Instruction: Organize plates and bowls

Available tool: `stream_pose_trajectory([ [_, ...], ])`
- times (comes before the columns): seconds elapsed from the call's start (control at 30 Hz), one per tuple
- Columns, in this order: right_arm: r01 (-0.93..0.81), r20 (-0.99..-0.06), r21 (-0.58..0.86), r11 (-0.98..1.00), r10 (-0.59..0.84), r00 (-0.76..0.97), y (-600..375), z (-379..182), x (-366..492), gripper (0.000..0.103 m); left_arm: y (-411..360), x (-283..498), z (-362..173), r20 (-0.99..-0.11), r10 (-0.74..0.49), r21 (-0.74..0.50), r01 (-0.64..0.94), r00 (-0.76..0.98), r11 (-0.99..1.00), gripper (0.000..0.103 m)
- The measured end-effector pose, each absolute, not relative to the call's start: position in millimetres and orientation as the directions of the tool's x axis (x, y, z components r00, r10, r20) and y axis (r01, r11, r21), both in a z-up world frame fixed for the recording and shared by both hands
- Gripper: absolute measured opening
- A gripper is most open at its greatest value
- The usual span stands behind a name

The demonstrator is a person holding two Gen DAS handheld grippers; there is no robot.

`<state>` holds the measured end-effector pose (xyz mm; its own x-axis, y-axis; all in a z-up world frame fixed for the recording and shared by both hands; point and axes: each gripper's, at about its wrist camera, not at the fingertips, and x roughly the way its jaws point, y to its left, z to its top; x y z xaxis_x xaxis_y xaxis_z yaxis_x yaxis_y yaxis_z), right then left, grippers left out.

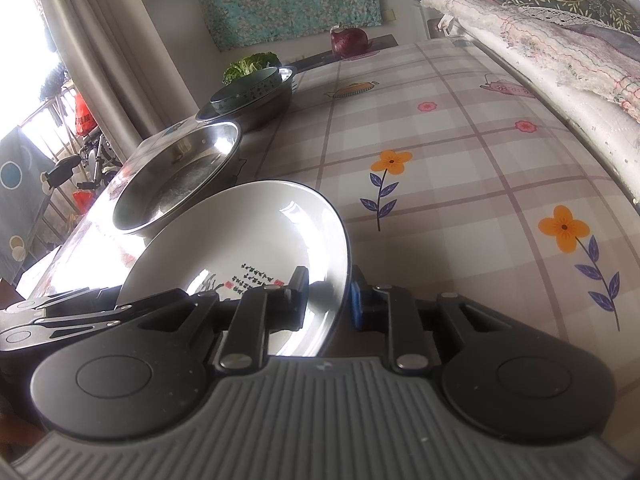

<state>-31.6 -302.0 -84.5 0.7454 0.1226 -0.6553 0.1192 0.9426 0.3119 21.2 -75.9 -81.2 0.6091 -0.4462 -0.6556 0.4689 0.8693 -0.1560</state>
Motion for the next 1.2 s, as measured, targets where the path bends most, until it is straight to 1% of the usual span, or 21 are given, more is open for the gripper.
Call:
stream_pose_trajectory([
  [1.1,0.12,-0.649,0.322,0.939,0.127,0.75,-303.2,-84.7,-33.4,0.02,-76.0,21.7,-81.4,-0.657,-0.443,-0.153,0.468,0.609,0.87,0.052],
  [1.2,0.12,-0.649,0.323,0.939,0.127,0.75,-302.3,-84.8,-33.0,0.02,-75.5,22.7,-81.1,-0.661,-0.443,-0.16,0.463,0.606,0.872,0.053],
])
